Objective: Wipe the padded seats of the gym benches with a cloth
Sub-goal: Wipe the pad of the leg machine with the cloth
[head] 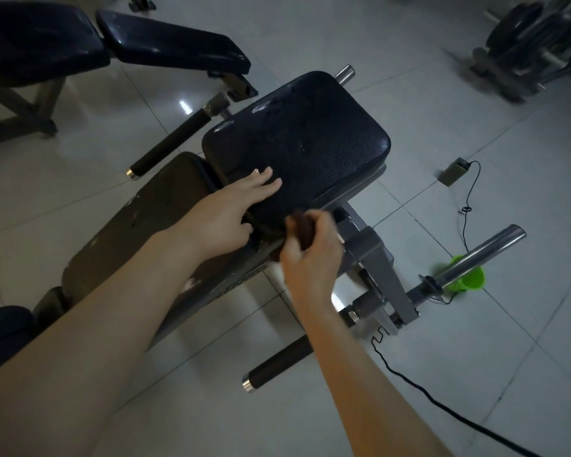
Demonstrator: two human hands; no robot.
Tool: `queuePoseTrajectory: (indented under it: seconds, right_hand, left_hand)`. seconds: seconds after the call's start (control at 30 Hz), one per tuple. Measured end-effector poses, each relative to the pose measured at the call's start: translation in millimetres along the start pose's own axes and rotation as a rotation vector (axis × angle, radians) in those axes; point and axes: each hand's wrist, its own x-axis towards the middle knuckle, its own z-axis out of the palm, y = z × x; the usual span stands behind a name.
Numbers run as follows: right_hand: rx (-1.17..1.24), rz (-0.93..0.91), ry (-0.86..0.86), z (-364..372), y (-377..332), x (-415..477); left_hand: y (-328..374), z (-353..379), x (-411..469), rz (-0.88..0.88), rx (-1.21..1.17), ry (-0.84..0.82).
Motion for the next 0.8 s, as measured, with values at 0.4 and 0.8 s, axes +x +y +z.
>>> queuePoseTrajectory:
  seconds: [0.4,0.8]
  right_hand:
    - [-0.045,-0.192,-0.093,2.4,0.8,-11.9]
    - [-0.404,-0.658,0.028,16.9,12.4,41.0]
  left_hand:
    - [0.7,0.1,1.0,-0.009,-0.008,0.004]
    - [12.0,-5.8,-6.1,-0.037,-0.035,0.019]
